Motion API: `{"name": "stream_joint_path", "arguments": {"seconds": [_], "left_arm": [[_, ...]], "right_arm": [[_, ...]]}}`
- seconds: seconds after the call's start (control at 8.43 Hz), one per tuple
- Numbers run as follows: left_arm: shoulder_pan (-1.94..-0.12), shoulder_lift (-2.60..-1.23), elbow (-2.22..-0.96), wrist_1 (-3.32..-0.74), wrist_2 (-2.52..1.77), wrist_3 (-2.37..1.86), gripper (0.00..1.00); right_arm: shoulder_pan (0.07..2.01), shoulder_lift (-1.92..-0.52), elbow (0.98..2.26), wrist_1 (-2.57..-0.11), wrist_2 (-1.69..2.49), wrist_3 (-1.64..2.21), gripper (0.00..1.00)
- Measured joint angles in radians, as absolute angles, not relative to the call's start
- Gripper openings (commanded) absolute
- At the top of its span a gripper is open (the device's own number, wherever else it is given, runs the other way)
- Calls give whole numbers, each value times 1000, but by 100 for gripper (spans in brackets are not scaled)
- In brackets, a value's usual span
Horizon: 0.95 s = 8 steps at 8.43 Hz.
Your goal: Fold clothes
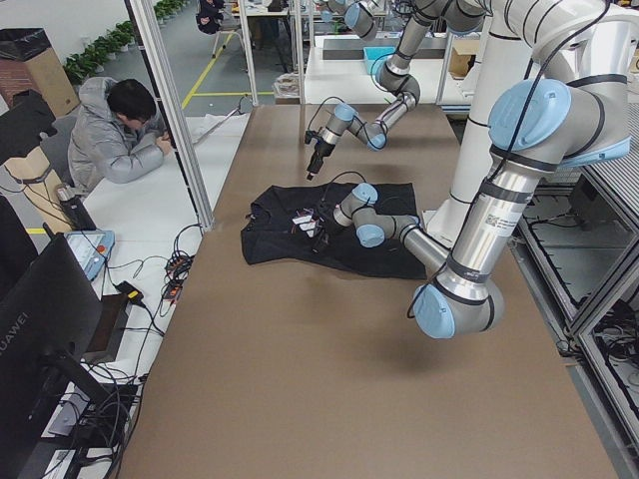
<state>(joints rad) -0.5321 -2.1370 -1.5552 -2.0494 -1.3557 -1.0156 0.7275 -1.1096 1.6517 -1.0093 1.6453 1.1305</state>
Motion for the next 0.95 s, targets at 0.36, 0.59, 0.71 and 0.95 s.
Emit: {"name": "stream_joint_path", "arguments": {"seconds": [0.36,0.59,0.71,0.95], "left_arm": [[-522,-2121,-1550,-2051,-1344,-1006,75],[-501,-2111,-1548,-2051,-1322,-1005,56],[-492,-2107,-1549,-2051,-1314,-1005,45],[-484,-2105,-1550,-2051,-1310,-1005,24]], "right_arm": [[725,-1111,1651,-1009,1644,1131,94],[724,-1114,1650,-1009,1643,1130,94],[724,-1116,1649,-1009,1642,1129,94],[724,-1117,1649,-1009,1640,1129,94]]}}
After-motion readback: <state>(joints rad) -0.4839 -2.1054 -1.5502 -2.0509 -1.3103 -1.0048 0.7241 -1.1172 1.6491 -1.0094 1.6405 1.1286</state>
